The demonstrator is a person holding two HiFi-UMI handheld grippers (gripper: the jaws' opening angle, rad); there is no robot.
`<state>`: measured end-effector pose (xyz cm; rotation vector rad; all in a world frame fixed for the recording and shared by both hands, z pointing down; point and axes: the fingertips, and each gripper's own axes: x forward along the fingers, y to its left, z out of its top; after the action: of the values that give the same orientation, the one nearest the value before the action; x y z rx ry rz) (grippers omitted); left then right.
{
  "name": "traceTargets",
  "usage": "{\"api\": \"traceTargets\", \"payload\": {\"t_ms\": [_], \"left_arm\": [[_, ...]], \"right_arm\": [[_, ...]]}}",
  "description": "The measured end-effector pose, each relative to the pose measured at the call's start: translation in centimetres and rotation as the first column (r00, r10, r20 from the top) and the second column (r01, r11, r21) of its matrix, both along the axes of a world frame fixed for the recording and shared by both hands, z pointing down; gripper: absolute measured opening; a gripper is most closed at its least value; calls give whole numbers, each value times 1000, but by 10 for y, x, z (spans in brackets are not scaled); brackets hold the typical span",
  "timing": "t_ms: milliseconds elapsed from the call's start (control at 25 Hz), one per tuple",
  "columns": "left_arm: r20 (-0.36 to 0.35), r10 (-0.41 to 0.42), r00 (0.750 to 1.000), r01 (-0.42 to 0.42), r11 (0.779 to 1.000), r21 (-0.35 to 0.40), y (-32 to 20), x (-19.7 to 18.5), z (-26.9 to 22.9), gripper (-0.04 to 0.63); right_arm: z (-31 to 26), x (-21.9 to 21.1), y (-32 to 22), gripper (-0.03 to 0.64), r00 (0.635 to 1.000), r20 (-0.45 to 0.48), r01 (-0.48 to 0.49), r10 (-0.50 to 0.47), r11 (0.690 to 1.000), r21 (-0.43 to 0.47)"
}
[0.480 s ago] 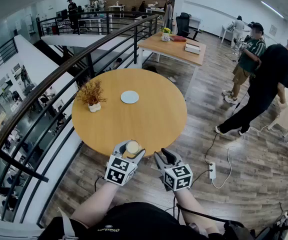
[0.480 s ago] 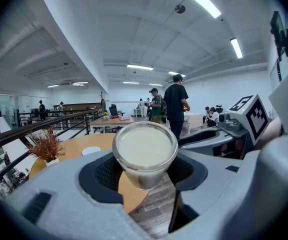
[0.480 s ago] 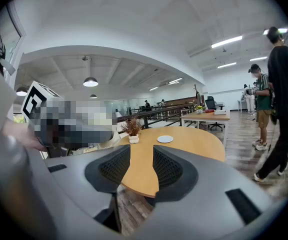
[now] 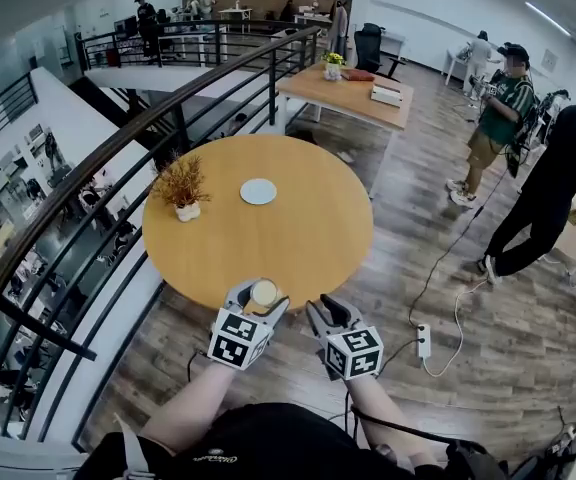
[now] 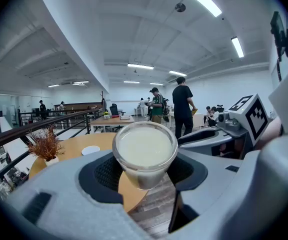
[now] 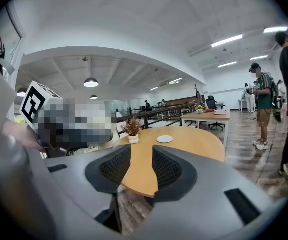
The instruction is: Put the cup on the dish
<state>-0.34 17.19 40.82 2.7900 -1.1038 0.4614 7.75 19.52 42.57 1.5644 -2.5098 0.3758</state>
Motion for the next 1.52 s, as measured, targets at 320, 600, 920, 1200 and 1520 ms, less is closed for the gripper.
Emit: {"api": "traceTargets", "payload": {"t_ms": [320, 600, 920, 1200, 1520], "left_arm": [[8, -14, 1000, 14, 1000, -3, 5, 17, 3, 256], [14, -29, 999, 29, 1000, 8, 17, 37, -1, 256], [25, -30, 999, 29, 999, 13, 32, 66, 2, 256], [20, -41, 999, 40, 999, 20, 28, 72, 1, 256], [11, -58, 998, 57, 998, 19, 17, 71, 3, 256]], "right_arm": [[2, 23, 2, 107, 1000, -12, -29, 29, 999, 20], [0, 42, 14, 107, 1000, -2, -8, 8, 999, 37], [8, 71, 30, 107, 1000, 20, 15, -15, 999, 28], [8, 75, 29, 107, 999, 17, 38, -38, 999, 30], [10, 74, 18, 109, 998, 5, 63, -63, 998, 23]]}}
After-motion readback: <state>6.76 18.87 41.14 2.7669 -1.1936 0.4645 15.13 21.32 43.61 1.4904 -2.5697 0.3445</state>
